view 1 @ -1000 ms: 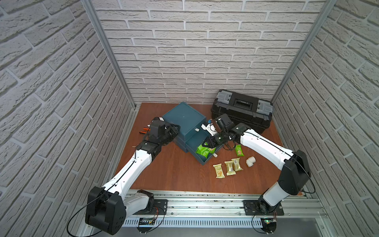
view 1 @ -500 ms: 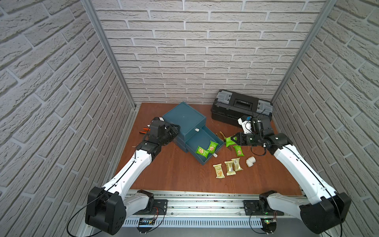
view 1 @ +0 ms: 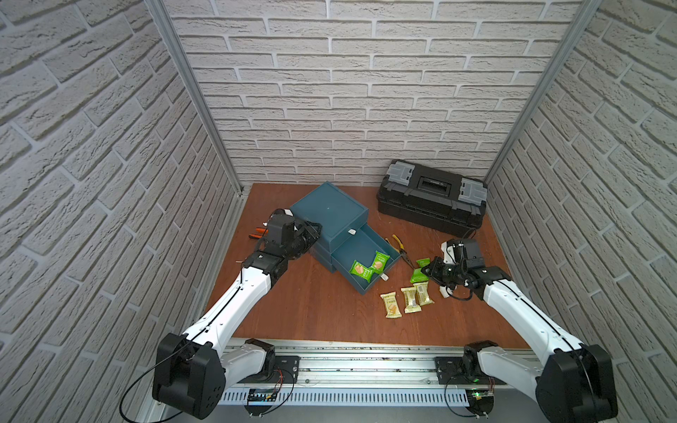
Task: Take the cookies out of the drawer
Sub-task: Place the cookie at the center of the board.
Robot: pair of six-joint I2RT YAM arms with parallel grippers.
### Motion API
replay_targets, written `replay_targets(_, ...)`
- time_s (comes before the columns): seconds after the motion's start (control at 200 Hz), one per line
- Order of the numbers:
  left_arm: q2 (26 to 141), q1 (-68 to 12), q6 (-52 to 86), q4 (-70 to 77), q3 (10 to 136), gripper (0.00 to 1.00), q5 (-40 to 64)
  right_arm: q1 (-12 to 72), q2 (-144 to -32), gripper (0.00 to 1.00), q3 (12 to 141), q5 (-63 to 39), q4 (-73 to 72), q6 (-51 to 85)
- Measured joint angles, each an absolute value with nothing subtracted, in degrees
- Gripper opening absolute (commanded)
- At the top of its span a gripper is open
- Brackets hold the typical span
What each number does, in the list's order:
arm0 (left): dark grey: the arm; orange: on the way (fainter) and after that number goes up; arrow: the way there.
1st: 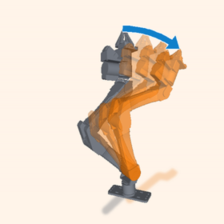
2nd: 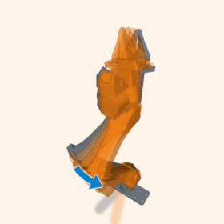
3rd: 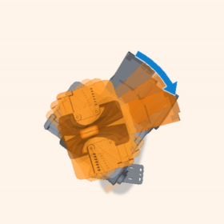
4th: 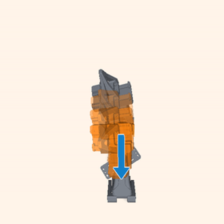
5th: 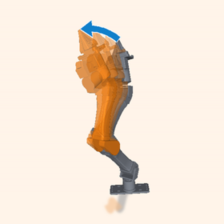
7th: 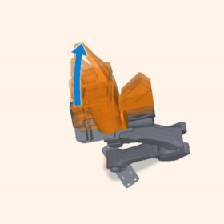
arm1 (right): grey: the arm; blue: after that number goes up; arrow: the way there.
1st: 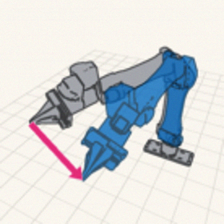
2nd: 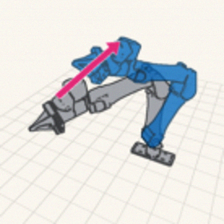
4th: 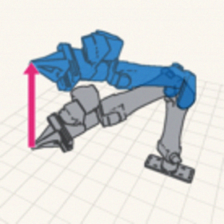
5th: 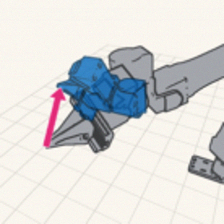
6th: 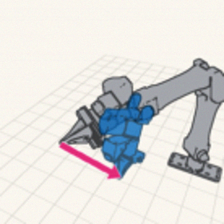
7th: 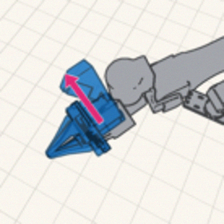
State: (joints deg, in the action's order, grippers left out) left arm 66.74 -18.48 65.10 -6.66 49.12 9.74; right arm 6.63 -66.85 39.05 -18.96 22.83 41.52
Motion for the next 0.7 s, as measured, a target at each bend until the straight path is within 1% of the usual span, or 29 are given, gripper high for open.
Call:
replay_targets(0.16, 66.8, -18.4, 65.1, -6.7, 49.1, 0.51, 9.8, 6.9, -76.2, 0.20, 39.4, -23.1, 14.8, 41.3)
replay_targets(0.295, 66.8, -18.4, 65.1, -6.7, 49.1, 0.51, 9.9, 7.0, -81.8, 0.22, 40.1, -25.4, 12.0, 40.1)
replay_targets(0.405, 66.8, -18.4, 65.1, -6.7, 49.1, 0.51, 9.9, 7.0, -85.2, 0.25, 40.7, -26.5, 9.8, 39.0)
replay_targets(0.465, 66.8, -18.4, 65.1, -6.7, 49.1, 0.51, 9.9, 7.0, -86.3, 0.31, 40.9, -26.5, 9.6, 38.4)
replay_targets(0.57, 66.8, -18.4, 65.1, -6.7, 49.1, 0.51, 9.9, 7.0, -87.0, 0.46, 41.5, -25.9, 9.8, 36.9)
replay_targets(0.7, 66.8, -18.4, 65.1, -6.7, 49.1, 0.51, 9.9, 6.8, -86.9, 0.55, 42.7, -24.1, 11.2, 35.0)
